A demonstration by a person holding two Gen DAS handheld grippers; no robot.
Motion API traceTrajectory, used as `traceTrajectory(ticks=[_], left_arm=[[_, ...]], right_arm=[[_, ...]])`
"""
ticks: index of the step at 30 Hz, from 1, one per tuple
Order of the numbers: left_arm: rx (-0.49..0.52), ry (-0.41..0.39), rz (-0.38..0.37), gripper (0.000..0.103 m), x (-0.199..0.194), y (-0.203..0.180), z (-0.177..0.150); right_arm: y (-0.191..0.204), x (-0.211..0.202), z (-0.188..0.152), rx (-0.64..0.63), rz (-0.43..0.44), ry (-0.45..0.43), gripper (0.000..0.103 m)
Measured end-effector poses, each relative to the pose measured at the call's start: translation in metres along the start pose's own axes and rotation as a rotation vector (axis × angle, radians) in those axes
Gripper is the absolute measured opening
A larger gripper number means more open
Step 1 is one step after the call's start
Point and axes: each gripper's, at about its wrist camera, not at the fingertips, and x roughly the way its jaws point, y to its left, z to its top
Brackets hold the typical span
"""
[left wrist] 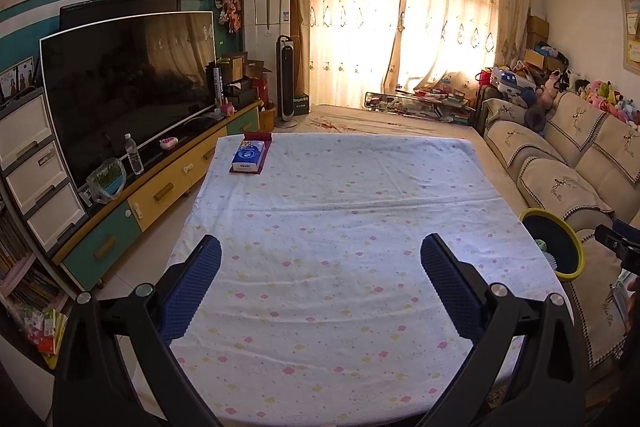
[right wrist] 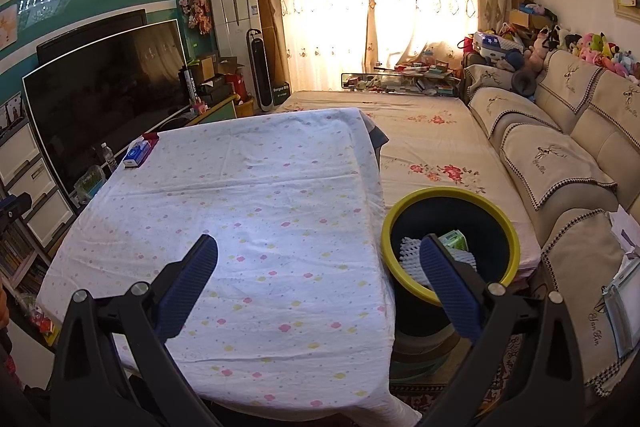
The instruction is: Collect trash
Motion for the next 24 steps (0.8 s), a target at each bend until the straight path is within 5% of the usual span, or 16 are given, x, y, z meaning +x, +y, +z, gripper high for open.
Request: traceTrajectory(ticks=[24], left_arm=[[0.007, 0.016, -0.016, 0.098, 0.0078, -0.0002, -0.0005]], right_arm=[[0.0012, 0.0031, -0.0026, 0.000, 0.003, 0.007, 0.096]])
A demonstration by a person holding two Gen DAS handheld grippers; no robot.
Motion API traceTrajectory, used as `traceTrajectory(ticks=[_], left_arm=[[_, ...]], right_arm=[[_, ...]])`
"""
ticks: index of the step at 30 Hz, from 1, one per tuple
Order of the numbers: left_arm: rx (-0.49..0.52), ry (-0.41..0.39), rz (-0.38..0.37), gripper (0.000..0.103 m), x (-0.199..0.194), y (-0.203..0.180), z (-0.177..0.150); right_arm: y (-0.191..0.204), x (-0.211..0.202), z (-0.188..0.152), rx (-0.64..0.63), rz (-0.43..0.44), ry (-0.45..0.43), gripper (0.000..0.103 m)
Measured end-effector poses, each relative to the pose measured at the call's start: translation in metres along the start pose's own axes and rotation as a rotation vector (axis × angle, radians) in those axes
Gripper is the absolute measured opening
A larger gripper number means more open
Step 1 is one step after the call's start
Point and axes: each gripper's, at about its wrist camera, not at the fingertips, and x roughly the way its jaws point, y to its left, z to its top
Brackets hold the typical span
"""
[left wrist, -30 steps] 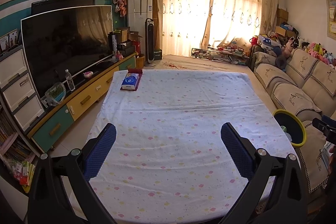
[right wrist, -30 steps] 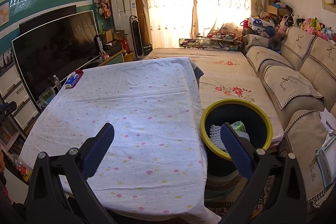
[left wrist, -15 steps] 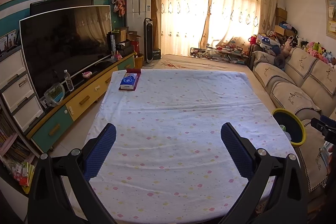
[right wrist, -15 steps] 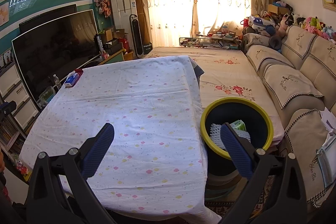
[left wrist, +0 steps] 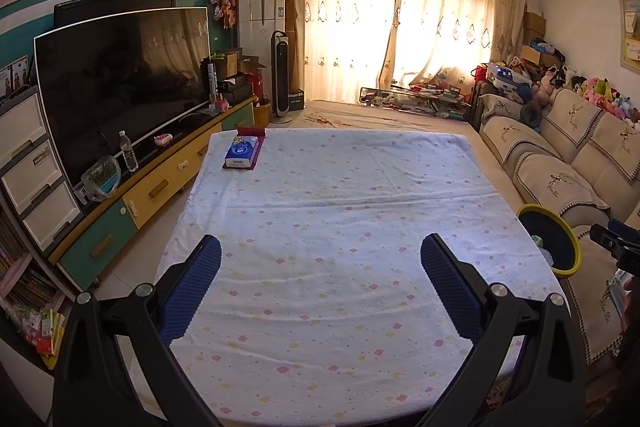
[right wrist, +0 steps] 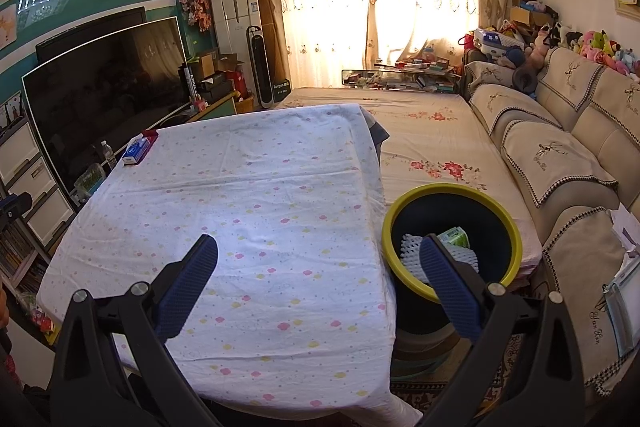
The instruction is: Collect trash
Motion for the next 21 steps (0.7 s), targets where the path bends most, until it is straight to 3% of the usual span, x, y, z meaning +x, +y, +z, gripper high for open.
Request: traceTrajectory(ticks=[8, 13, 17, 21], left_arm=[[0.004, -0.007, -0.056, 0.098, 0.006, -0.003, -0.001], [0.066, -0.004, -0.029, 0.098, 0.023, -0.010, 0.009], [0.030, 0.068, -0.006, 0.098, 0.070, 0.005, 0.032], [-0.020, 0.136, 0.040, 0.098, 0.144, 0.030, 0.052]], right_arm=[[0.001, 0.009, -0.009, 0.004, 0.007, 0.015, 0.096], [0.009, 0.022, 0.000, -0.024, 0.022, 0.036, 0.096], [0.022, 0.050, 0.024, -0.067, 0.056, 0.059, 0.096], [0.036, 0.112, 0.055, -0.064, 0.115, 0.120, 0.096]])
